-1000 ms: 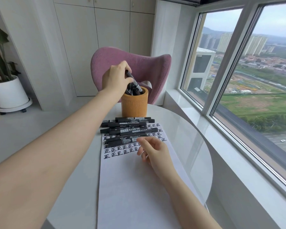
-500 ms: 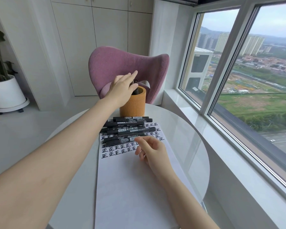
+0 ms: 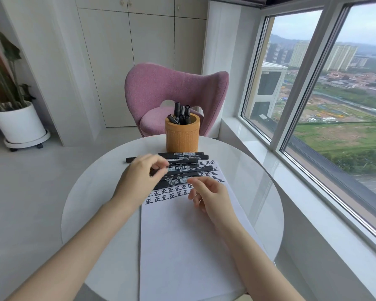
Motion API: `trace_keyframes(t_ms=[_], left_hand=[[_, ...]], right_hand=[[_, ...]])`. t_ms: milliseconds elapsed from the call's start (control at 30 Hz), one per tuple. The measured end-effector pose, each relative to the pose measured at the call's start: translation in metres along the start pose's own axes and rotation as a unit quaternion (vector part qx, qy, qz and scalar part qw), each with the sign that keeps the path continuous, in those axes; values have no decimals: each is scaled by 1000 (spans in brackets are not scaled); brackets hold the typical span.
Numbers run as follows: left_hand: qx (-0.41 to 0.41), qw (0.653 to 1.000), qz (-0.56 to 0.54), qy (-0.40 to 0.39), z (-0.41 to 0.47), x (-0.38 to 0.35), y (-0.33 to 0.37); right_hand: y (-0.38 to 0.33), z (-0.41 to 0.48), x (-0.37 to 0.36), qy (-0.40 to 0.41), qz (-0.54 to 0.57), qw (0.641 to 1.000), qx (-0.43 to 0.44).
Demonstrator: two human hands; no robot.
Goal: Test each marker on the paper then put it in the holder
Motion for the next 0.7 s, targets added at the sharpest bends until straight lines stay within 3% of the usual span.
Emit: trace_keyframes(t_ms=[400, 700], left_hand=[[0, 993, 116, -8, -23, -8, -2], [29, 997, 58, -47, -28, -10, -9]], right_hand=[[-3, -3, -1, 10, 3, 1000, -11], [-7, -5, -1, 11, 2, 1000, -15]])
Point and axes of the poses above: each hand's wrist, its own z-axis towards the middle knuckle, its own x-axis out of the back of the hand, y = z × x, the point moved 2 cm from there along z, towards the middle knuckle
